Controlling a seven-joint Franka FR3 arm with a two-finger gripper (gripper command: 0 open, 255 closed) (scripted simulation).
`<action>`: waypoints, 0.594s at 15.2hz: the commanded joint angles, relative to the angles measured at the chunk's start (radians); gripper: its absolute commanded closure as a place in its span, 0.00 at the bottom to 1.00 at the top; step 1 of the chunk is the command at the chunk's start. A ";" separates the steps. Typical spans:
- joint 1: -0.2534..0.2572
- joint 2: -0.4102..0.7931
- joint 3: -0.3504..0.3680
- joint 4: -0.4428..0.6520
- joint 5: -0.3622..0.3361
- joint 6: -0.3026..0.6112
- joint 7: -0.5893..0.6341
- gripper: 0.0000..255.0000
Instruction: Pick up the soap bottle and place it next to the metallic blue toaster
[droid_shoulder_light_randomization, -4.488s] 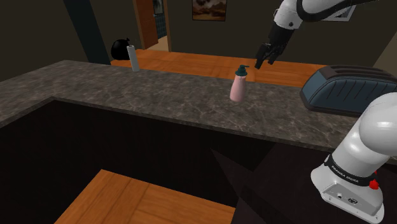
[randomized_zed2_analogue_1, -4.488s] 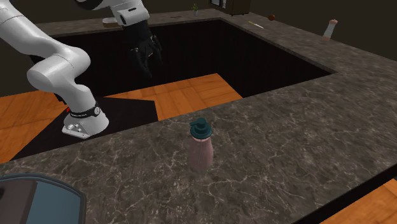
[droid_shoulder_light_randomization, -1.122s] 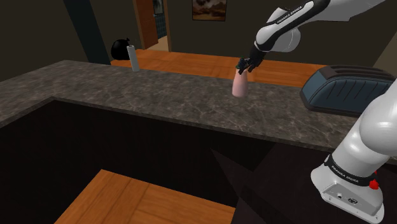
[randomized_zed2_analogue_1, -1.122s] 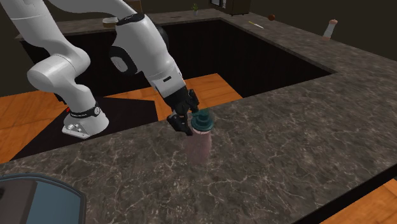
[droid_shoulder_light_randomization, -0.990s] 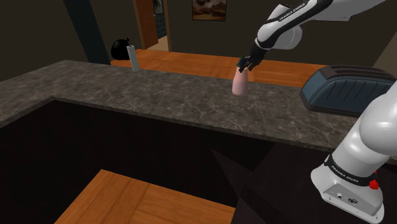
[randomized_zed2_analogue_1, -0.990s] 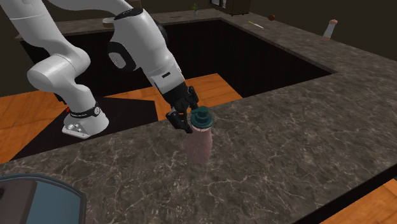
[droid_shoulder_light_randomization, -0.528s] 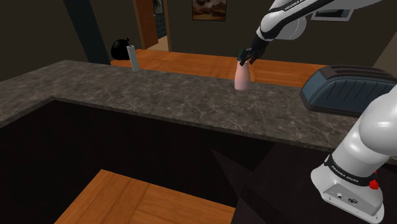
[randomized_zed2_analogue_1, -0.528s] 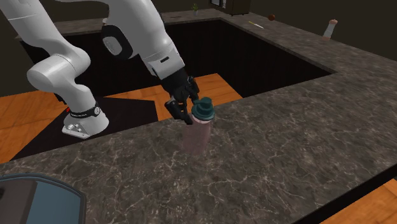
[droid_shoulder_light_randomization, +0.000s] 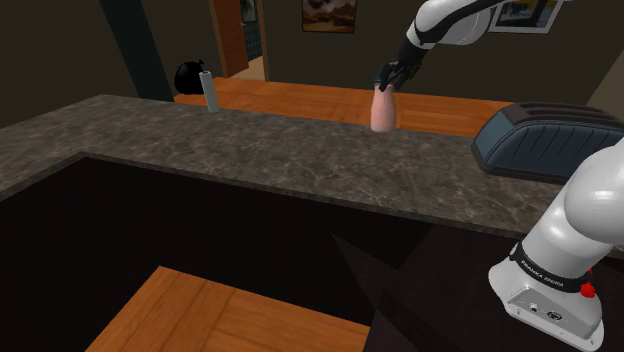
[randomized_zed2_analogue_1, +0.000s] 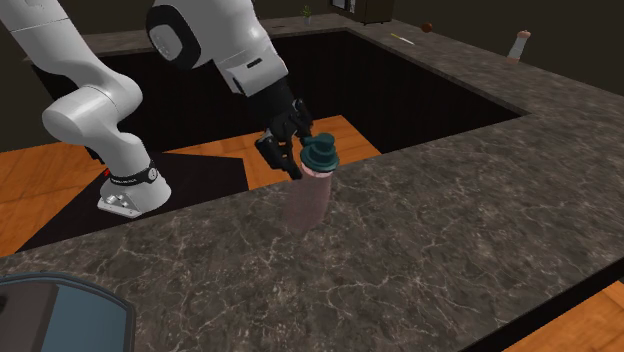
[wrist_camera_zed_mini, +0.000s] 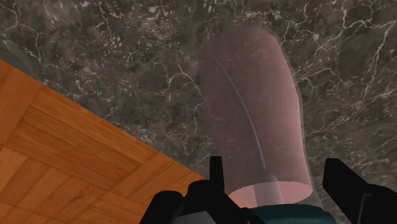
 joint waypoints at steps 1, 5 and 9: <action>-0.001 -0.010 0.002 0.017 -0.007 -0.027 0.008 1.00; -0.003 -0.024 0.006 0.057 -0.018 -0.080 0.019 1.00; -0.004 -0.035 0.008 0.101 -0.025 -0.133 0.028 1.00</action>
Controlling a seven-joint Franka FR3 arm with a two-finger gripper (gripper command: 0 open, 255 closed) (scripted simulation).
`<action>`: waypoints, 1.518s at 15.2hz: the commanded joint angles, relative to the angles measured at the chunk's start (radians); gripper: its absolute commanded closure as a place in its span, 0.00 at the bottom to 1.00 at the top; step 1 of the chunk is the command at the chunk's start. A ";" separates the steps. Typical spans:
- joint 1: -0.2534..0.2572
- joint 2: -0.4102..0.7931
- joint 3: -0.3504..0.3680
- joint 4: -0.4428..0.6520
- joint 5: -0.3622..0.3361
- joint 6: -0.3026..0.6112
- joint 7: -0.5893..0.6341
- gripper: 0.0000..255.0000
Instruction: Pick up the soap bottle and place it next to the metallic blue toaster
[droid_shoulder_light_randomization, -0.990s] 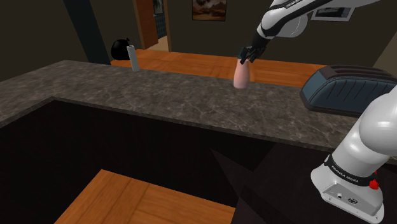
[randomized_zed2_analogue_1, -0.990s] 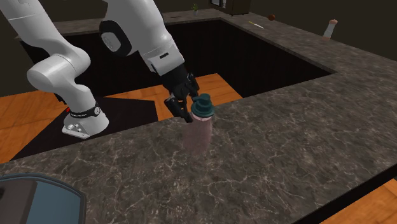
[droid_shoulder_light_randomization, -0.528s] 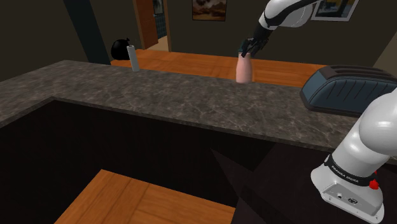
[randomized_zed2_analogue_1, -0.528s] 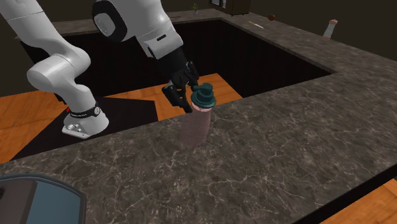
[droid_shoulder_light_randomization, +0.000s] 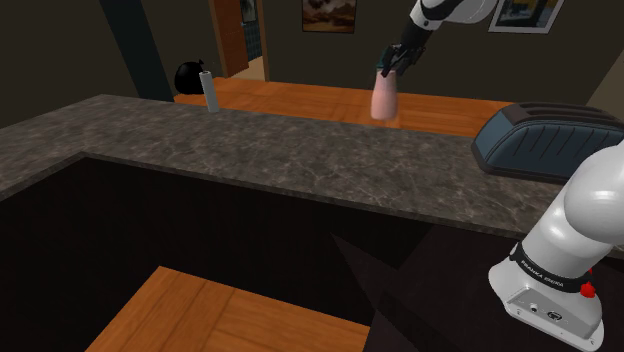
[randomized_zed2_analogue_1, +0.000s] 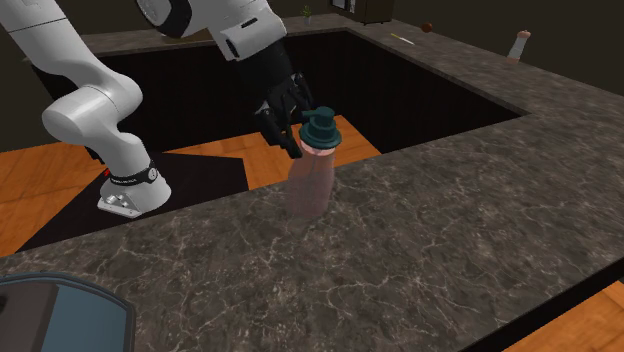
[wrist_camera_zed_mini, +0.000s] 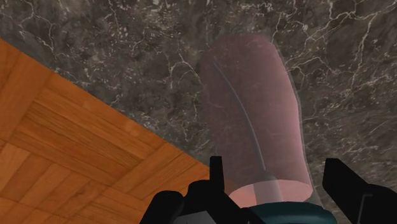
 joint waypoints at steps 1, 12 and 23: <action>-0.001 -0.007 0.002 0.021 -0.005 -0.028 0.005 1.00; -0.001 -0.016 0.006 0.160 -0.016 -0.175 0.023 1.00; 0.000 0.003 0.007 0.328 -0.016 -0.324 0.033 1.00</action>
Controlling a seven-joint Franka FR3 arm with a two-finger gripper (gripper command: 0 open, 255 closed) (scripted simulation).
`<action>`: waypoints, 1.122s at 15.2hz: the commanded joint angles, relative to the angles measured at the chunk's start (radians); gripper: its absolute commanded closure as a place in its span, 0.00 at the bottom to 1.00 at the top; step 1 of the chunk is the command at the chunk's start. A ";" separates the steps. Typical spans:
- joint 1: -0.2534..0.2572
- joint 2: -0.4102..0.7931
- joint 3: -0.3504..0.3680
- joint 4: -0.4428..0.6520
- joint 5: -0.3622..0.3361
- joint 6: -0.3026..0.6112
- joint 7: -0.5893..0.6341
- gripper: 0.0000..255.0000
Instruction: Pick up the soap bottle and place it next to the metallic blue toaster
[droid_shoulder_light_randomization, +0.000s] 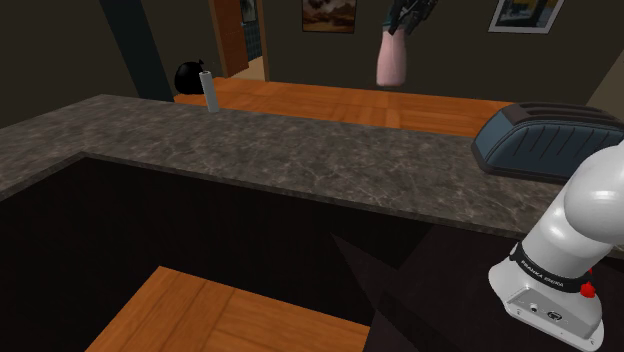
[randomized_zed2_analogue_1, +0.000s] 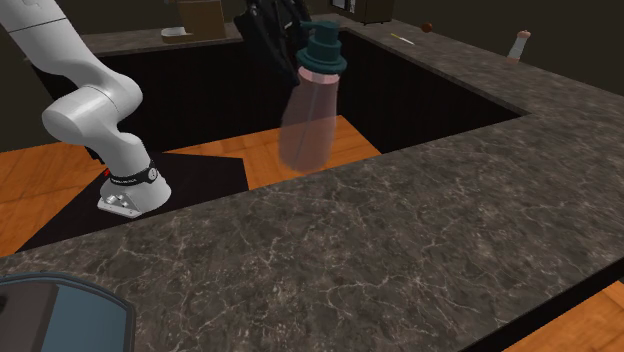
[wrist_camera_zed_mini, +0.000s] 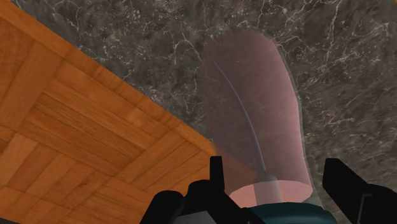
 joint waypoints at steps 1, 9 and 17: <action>0.001 0.006 0.000 0.031 0.001 -0.025 0.002 1.00; -0.062 -0.018 -0.126 0.025 0.048 -0.060 -0.198 1.00; -0.121 0.031 -0.271 0.097 0.122 -0.122 -0.413 1.00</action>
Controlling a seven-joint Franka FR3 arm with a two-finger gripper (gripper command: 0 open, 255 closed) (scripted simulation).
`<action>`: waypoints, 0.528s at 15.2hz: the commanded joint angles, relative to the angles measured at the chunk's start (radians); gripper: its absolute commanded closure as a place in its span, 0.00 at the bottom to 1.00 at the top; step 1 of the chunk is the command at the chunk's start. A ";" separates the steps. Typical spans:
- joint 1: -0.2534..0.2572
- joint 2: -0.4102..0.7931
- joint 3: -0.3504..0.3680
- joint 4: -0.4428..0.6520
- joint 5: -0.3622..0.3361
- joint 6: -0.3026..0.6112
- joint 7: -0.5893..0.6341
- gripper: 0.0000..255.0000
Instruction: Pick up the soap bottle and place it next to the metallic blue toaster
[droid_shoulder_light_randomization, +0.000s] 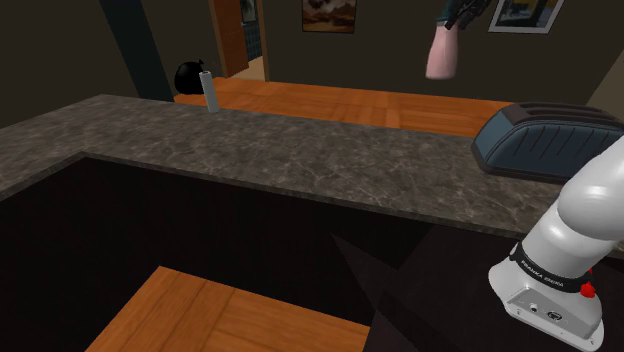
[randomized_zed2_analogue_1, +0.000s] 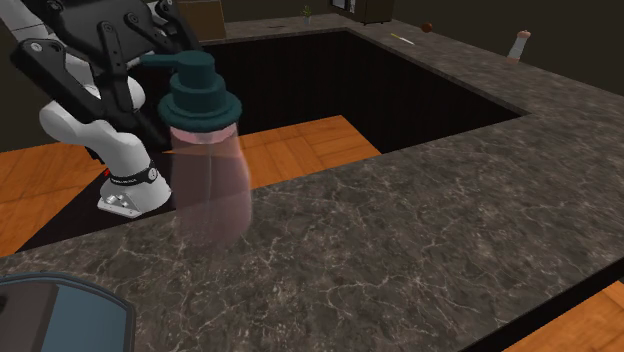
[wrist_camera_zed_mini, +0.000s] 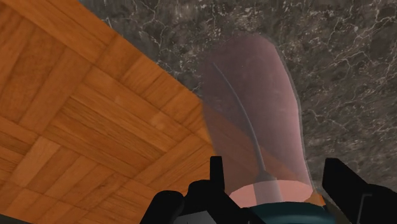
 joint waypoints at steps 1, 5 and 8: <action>-0.015 0.025 -0.040 0.036 0.027 -0.024 -0.058 1.00; -0.052 0.091 -0.119 0.110 0.092 -0.072 -0.176 1.00; -0.089 0.160 -0.179 0.183 0.157 -0.118 -0.268 1.00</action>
